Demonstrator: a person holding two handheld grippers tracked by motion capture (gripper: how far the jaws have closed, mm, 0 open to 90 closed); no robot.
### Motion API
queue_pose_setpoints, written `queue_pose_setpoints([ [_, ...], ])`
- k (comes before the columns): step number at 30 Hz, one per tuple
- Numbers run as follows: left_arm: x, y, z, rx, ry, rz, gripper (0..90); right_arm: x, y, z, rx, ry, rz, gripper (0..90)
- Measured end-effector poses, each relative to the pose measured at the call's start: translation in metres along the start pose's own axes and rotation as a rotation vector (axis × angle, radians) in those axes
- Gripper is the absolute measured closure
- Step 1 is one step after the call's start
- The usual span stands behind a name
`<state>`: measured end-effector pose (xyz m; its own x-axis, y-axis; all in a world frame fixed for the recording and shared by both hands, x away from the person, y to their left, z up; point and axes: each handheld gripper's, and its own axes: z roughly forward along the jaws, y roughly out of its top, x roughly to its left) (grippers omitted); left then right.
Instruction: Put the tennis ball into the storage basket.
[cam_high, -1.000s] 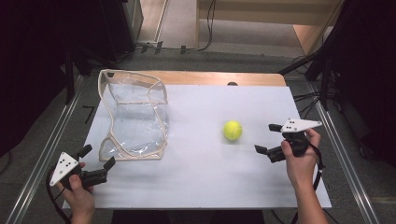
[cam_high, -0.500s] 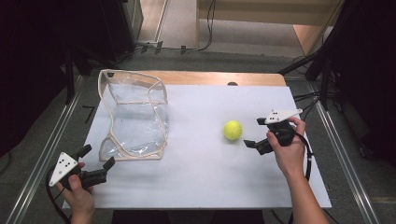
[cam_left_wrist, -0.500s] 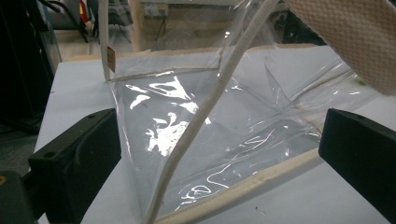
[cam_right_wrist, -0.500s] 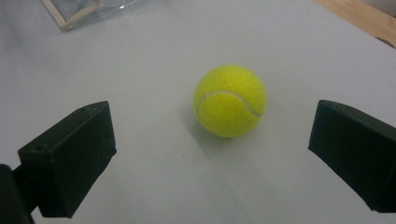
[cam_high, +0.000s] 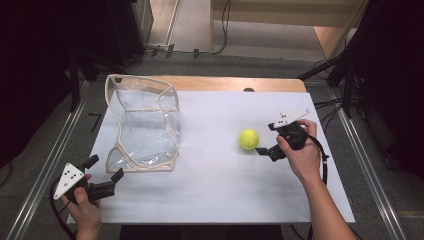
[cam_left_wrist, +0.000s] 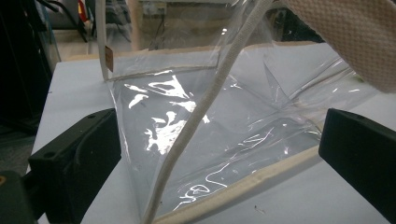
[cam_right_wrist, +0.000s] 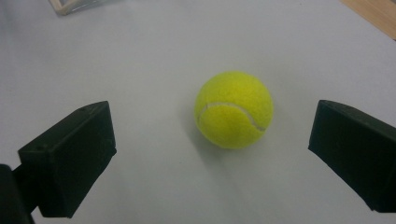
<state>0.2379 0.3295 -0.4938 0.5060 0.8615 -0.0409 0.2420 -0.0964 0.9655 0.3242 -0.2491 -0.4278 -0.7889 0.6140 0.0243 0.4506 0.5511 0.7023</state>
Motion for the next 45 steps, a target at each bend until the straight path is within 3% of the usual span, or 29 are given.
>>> queue_pose_setpoints([
  [17, 0.0, 0.0, 0.0, 0.002, -0.002, 0.0, 0.0, -0.002, 0.016, 0.016, 0.076, 0.048, -0.046, 0.0],
  [32, 0.0, 0.0, 0.0, -0.004, -0.006, -0.006, 0.0, -0.004, 0.027, 0.035, 0.182, 0.077, -0.099, 0.0],
  [45, 0.001, 0.0, 0.0, -0.002, -0.014, -0.004, 0.0, -0.013, 0.04, 0.049, 0.244, 0.101, -0.103, 0.0],
])
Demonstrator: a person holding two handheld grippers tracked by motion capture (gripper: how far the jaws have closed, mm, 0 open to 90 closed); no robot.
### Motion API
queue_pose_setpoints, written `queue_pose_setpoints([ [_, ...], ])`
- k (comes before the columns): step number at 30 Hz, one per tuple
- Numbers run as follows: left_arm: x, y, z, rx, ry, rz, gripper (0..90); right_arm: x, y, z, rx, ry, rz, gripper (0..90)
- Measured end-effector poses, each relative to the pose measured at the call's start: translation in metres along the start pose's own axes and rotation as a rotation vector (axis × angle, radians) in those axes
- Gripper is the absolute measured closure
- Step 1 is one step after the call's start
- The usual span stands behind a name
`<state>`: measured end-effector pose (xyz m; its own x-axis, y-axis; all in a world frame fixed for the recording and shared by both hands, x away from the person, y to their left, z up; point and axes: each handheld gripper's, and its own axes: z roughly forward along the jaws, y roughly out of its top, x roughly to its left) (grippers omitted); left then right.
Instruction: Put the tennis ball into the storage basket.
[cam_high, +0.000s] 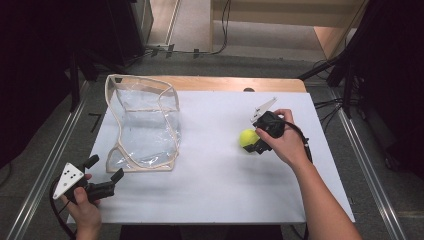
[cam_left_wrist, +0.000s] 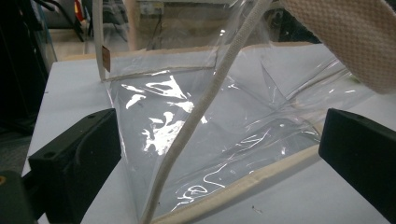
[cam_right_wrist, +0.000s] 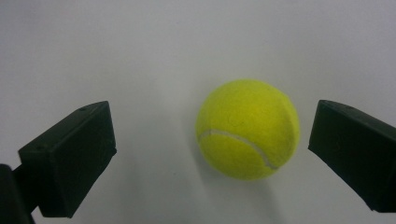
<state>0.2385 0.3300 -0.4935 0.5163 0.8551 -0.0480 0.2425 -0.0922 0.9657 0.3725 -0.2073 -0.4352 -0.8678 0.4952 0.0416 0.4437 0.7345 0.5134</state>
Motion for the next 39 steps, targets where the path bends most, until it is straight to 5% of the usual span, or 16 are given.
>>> queue_pose_setpoints([
  [18, 0.0, 0.0, 0.0, 0.0, -0.003, -0.001, 0.0, -0.013, 0.014, 0.026, 0.137, 0.014, 0.015, 0.0],
  [39, 0.001, 0.0, -0.001, -0.009, -0.011, -0.009, 0.0, -0.019, 0.016, 0.043, 0.222, 0.013, 0.029, 0.0],
])
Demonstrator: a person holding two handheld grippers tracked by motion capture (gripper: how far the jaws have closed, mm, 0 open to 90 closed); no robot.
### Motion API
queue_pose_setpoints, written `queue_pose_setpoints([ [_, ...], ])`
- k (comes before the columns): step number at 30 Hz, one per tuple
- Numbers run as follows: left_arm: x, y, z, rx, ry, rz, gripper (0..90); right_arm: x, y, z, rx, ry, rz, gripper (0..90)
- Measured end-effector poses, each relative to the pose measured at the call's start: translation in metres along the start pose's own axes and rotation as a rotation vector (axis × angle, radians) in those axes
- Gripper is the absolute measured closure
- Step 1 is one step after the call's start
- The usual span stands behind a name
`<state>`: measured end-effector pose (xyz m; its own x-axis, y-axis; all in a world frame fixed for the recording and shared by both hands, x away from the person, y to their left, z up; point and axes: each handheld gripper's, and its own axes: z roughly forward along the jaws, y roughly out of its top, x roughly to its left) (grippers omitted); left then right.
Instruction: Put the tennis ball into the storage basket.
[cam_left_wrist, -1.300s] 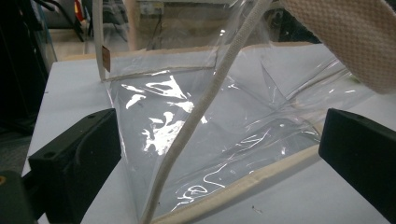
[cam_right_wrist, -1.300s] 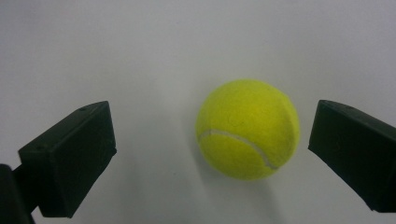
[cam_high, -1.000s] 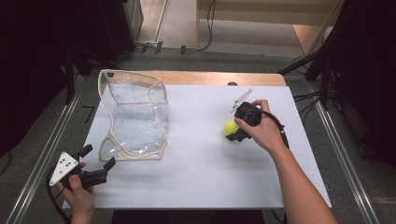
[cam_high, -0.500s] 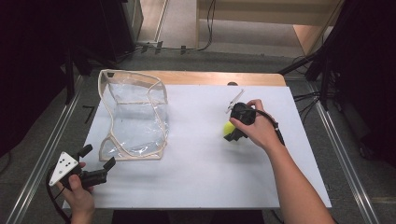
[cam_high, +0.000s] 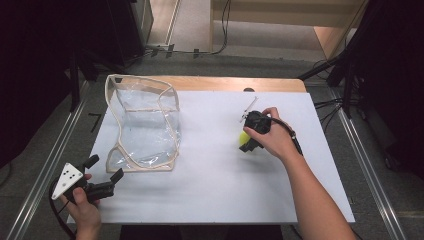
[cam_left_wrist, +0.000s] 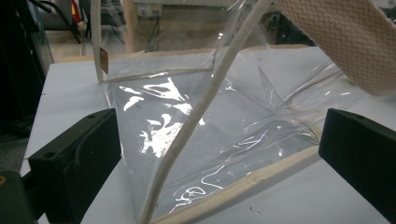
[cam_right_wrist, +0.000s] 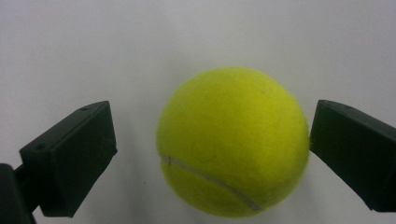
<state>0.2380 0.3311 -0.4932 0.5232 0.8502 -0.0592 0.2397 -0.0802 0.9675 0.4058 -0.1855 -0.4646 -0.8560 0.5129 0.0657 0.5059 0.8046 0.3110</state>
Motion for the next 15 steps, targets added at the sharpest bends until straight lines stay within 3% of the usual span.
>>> queue_pose_setpoints([
  [4, 0.0002, 0.0, 0.0001, -0.001, -0.002, 0.0, 0.0, 0.0002, 0.0007, 0.0026, 0.015, -0.004, -0.001, 0.0],
  [7, 0.0003, 0.0, 0.0, -0.002, -0.002, -0.001, 0.0, -0.0003, 0.0008, 0.004, 0.034, -0.036, -0.001, 11.5],
  [15, 0.0003, 0.0001, 0.0, 0.0, -0.002, -0.002, 0.0, -0.0012, 0.0007, 0.0075, 0.055, -0.027, 0.016, 11.8],
])
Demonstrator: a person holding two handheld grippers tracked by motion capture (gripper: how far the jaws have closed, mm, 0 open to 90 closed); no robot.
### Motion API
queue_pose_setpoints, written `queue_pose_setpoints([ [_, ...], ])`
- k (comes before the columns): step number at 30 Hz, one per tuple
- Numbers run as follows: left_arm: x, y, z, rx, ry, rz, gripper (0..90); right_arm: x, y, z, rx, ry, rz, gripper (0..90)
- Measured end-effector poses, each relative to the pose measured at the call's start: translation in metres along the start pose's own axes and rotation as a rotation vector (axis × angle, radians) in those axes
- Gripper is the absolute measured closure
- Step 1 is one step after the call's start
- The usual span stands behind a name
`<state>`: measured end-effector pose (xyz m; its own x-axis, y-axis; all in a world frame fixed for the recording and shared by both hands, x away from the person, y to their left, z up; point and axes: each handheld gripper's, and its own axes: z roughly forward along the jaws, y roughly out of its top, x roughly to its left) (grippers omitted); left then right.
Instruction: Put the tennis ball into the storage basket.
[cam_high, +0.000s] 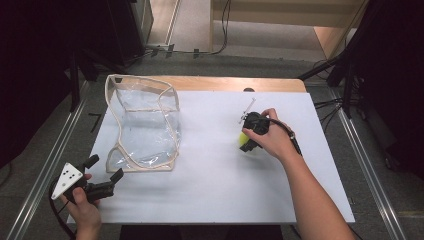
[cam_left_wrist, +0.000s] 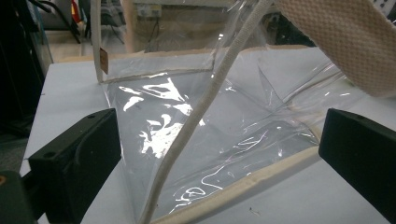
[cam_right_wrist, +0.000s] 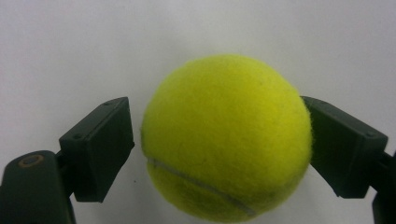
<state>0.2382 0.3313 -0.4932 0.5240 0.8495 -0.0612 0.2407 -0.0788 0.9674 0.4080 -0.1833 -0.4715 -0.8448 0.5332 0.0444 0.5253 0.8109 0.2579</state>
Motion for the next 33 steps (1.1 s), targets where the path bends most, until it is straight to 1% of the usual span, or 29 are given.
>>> queue_pose_setpoints([
  [2, 0.0, 0.0, 0.0, 0.0, 0.0, -0.001, 0.0, 0.0, 0.0, 0.001, 0.001, 0.0, -0.001, 12.6],
  [4, 0.0, 0.0, 0.0, -0.001, -0.001, -0.001, 0.0, -0.001, 0.0, 0.001, 0.001, -0.004, 0.003, 20.2],
  [5, 0.0, 0.0, 0.0, -0.001, 0.0, 0.0, 0.0, -0.001, 0.0, 0.0, -0.001, -0.011, 0.007, 21.9],
  [8, 0.0, 0.0, 0.0, -0.001, 0.0, -0.001, 0.0, -0.001, 0.0, -0.001, 0.002, -0.006, 0.011, 22.1],
  [11, 0.0, 0.0, 0.0, 0.0, 0.0, -0.001, 0.0, -0.001, 0.0, -0.002, -0.005, -0.004, -0.004, 22.2],
  [13, 0.001, 0.0, 0.0, -0.001, 0.001, 0.001, 0.0, 0.0, 0.001, -0.004, -0.002, -0.01, -0.001, 22.2],
  [14, 0.001, 0.0, 0.0, 0.0, 0.002, 0.0, 0.0, 0.001, 0.001, -0.004, -0.011, -0.007, -0.002, 22.2],
  [16, 0.001, 0.0, 0.0, 0.0, 0.001, 0.0, 0.0, 0.001, 0.004, -0.006, -0.017, -0.007, -0.018, 22.2],
  [17, 0.001, 0.0, 0.0, 0.0, 0.001, 0.0, 0.0, 0.001, 0.004, -0.006, -0.017, -0.007, -0.018, 22.2],
  [21, 0.001, 0.0, 0.0, -0.001, 0.001, 0.0, 0.0, 0.005, 0.009, -0.012, -0.013, -0.006, -0.025, 22.2],
  [22, 0.001, 0.0, 0.0, -0.001, 0.0, 0.0, 0.0, 0.005, 0.011, -0.013, -0.019, -0.004, -0.035, 22.3],
  [23, 0.001, 0.0, 0.0, -0.002, 0.0, 0.0, 0.0, 0.007, 0.012, -0.014, -0.016, -0.001, -0.033, 22.3],
  [26, 0.001, 0.0, 0.0, -0.002, 0.0, 0.0, 0.0, 0.011, 0.02, -0.017, -0.011, 0.004, -0.066, 22.3],
  [28, 0.001, 0.0, 0.0, -0.002, -0.001, 0.0, 0.0, 0.012, 0.021, -0.018, -0.009, 0.002, -0.068, 22.2],
  [29, 0.001, 0.0, 0.0, -0.002, -0.001, 0.0, 0.0, 0.014, 0.025, -0.019, -0.011, 0.004, -0.064, 22.3],
  [30, 0.001, 0.0, 0.0, -0.002, -0.001, 0.0, 0.0, 0.014, 0.027, -0.019, -0.015, 0.006, -0.076, 22.3],
  [33, 0.001, 0.0, 0.0, -0.003, -0.001, 0.0, 0.0, 0.017, 0.031, -0.021, -0.01, 0.007, -0.083, 22.3],
])
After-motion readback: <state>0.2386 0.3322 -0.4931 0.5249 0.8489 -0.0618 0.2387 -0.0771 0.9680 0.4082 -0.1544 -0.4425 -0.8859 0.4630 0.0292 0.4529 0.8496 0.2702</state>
